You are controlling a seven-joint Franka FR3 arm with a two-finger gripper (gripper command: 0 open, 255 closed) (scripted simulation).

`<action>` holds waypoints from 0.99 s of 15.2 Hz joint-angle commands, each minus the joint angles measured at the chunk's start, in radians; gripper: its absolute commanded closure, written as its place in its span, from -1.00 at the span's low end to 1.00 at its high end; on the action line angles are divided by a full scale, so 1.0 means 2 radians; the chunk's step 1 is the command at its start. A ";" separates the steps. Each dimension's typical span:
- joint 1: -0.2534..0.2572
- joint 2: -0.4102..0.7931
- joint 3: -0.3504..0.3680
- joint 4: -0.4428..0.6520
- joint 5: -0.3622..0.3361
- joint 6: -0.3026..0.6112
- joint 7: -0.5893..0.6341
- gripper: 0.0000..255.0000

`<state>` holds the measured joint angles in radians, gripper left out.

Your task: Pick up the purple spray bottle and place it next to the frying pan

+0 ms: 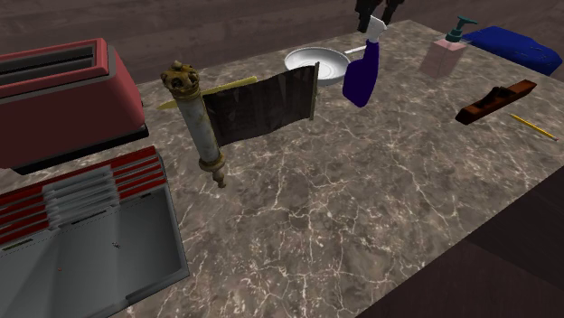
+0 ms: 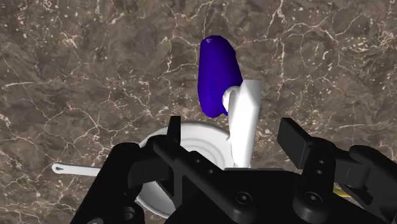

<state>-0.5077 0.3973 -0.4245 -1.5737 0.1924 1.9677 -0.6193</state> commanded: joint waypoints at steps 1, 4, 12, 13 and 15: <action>0.000 0.000 0.000 0.000 0.000 0.000 0.000 -1.00; 0.000 -0.004 -0.001 0.011 -0.002 -0.015 0.002 -1.00; -0.001 -0.013 -0.004 0.046 -0.008 -0.057 0.006 -1.00; -0.001 -0.013 -0.004 0.046 -0.008 -0.057 0.006 -1.00; -0.001 -0.013 -0.004 0.046 -0.008 -0.057 0.006 -1.00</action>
